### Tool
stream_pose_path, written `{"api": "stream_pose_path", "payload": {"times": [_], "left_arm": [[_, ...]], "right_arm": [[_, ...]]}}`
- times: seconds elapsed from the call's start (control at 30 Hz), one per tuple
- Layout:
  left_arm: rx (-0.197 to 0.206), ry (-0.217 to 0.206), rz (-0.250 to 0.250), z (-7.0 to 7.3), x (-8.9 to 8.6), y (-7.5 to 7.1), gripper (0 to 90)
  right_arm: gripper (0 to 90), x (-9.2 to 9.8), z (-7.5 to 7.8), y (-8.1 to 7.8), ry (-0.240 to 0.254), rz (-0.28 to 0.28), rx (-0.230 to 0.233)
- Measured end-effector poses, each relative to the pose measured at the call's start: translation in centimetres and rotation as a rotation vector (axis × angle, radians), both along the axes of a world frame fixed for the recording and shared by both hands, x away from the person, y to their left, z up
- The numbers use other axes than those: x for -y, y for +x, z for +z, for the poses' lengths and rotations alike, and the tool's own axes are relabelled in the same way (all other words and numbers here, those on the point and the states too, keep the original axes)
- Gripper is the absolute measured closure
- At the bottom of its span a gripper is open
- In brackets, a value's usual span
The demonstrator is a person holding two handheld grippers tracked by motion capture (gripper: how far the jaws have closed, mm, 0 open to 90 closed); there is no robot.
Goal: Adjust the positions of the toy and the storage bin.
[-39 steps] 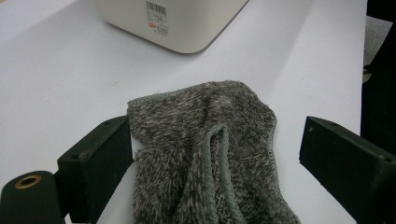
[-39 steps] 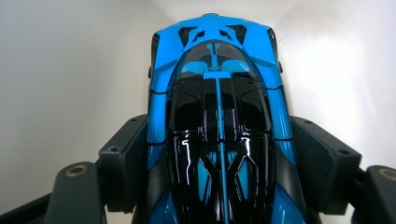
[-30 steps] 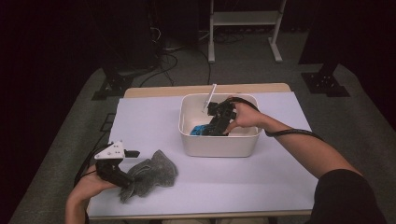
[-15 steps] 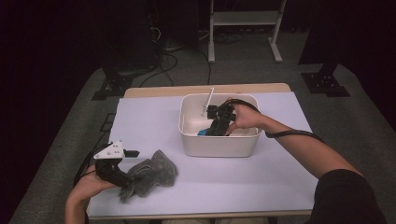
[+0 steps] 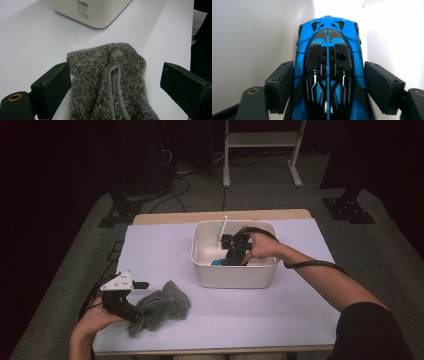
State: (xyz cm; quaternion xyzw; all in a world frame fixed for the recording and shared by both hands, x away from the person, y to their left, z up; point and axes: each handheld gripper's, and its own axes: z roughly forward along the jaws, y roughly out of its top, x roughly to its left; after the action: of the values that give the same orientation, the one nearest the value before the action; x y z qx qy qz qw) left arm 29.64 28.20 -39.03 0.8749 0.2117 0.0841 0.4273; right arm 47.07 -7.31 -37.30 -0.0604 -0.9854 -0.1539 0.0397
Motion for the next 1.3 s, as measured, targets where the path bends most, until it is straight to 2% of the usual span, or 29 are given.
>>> {"api": "stream_pose_path", "payload": {"times": [0.07,0.27,0.47,0.83,1.03,1.3], "left_arm": [[-0.001,-0.003,-0.001,0.0,0.0,0.0,8.7],[0.004,-0.003,-0.001,0.1,-0.1,0.0,8.7],[0.003,-0.008,0.001,0.1,-0.1,-0.1,8.7],[0.002,-0.009,0.002,-0.1,0.1,0.0,8.7],[0.001,-0.007,-0.006,-0.1,0.3,0.0,8.7],[-0.010,0.001,-0.010,-0.3,0.5,0.1,8.0]], "right_arm": [[24.3,0.1,0.4,0.2,0.039,0.004,-0.019],[24.3,-0.3,0.7,0.0,0.042,0.011,-0.007],[24.7,0.0,1.4,0.1,0.066,-0.006,-0.002],[25.1,0.8,3.4,0.0,0.136,-0.040,-0.016],[25.1,1.8,4.2,-0.2,0.167,-0.063,-0.012],[25.3,3.7,6.2,-0.8,0.215,-0.094,0.008]]}}
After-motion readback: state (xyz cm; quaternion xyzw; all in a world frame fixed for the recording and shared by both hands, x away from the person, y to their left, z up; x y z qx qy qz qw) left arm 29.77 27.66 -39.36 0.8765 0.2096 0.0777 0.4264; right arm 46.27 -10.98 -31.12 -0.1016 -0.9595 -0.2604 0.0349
